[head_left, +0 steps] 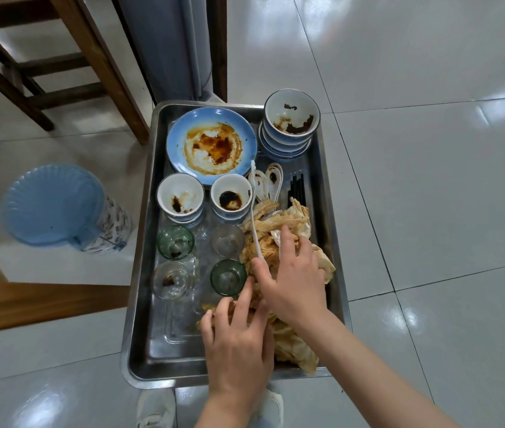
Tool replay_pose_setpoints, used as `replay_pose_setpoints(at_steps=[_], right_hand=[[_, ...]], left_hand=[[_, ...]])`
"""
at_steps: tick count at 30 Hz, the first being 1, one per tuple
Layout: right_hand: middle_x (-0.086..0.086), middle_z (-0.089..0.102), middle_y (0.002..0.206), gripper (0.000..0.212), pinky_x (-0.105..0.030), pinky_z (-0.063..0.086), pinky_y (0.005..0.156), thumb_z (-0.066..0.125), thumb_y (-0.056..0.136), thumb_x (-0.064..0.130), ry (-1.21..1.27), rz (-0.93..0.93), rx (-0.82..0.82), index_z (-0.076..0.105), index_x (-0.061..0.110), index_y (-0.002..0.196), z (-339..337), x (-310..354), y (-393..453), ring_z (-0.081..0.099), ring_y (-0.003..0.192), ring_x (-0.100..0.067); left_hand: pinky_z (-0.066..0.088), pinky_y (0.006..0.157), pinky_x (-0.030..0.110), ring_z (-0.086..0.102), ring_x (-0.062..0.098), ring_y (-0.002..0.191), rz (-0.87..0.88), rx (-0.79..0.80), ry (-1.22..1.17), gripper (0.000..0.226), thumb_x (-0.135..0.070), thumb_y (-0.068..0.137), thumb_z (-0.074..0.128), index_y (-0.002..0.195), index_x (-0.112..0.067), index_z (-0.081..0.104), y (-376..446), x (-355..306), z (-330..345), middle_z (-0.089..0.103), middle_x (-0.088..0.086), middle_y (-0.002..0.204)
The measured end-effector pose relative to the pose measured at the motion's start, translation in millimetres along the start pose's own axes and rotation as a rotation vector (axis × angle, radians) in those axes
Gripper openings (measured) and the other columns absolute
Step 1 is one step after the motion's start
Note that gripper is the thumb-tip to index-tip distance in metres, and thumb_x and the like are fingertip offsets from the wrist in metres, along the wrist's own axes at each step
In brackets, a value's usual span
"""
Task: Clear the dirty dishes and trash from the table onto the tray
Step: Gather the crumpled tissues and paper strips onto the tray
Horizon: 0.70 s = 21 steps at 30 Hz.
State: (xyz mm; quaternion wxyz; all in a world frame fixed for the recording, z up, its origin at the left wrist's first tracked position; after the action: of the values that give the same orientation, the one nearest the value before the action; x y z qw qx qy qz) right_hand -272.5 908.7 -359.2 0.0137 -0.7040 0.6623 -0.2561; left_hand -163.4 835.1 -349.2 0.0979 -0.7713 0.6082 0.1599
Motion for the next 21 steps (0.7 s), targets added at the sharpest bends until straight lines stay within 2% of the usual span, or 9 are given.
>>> replay_pose_setpoints(at_steps=[5, 8, 15, 18, 21], right_hand=[[-0.009, 0.019, 0.152, 0.073, -0.048, 0.035, 0.105, 0.041, 0.086, 0.059, 0.050, -0.049, -0.097, 0.018, 0.028, 0.147, -13, 2, 0, 0.021, 0.136, -0.029], [-0.009, 0.022, 0.151, 0.070, -0.049, 0.035, 0.102, 0.038, 0.085, 0.062, -0.046, -0.036, -0.131, 0.021, 0.031, 0.145, -16, 0, -1, 0.024, 0.134, -0.029], [-0.005, 0.007, 0.157, 0.069, -0.060, 0.013, 0.109, 0.030, 0.084, 0.068, -0.150, -0.018, -0.072, 0.014, 0.040, 0.145, -14, -2, -4, 0.000, 0.142, -0.034], [-0.005, 0.006, 0.157, 0.069, -0.062, 0.012, 0.109, 0.031, 0.084, 0.067, -0.133, -0.051, -0.069, 0.014, 0.039, 0.145, -22, 3, -9, -0.003, 0.143, -0.032], [-0.004, 0.006, 0.157, 0.070, -0.061, 0.010, 0.110, 0.032, 0.084, 0.066, -0.104, -0.082, -0.076, 0.014, 0.038, 0.145, -37, 11, -18, -0.003, 0.143, -0.030]], left_hand=[[0.032, 0.089, 0.046, 0.047, 0.024, 0.104, -0.016, 0.022, 0.031, 0.042, -0.033, 0.078, 0.046, 0.111, -0.021, 0.068, -1, -1, -2, 0.058, 0.004, 0.129], [0.032, 0.090, 0.046, 0.046, 0.024, 0.106, -0.023, 0.023, 0.030, 0.045, -0.033, 0.078, 0.045, 0.114, -0.019, 0.066, 1, -3, -5, 0.058, 0.004, 0.128], [0.039, 0.088, 0.049, 0.052, 0.026, 0.106, -0.033, 0.083, 0.039, 0.046, -0.034, 0.077, 0.047, 0.116, -0.017, 0.064, 7, -5, -13, 0.057, 0.004, 0.128], [0.037, 0.090, 0.048, 0.055, 0.028, 0.108, -0.017, 0.076, 0.021, 0.045, -0.030, 0.075, 0.064, 0.118, -0.016, 0.063, 12, -5, -22, 0.057, 0.005, 0.128], [0.040, 0.091, 0.051, 0.056, 0.029, 0.109, -0.021, 0.084, 0.001, 0.059, -0.027, 0.066, 0.078, 0.121, -0.016, 0.062, 21, -4, -41, 0.058, 0.007, 0.127]])
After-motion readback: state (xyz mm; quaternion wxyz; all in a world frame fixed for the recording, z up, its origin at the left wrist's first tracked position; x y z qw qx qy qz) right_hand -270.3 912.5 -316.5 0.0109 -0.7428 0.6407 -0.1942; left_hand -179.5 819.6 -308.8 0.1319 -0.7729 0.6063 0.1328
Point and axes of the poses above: each hand's wrist, its own y-axis towards the middle knuckle, its own z-axis out of the palm, x = y × z, the point moved 6 cm from there along y, towards the middle knuckle
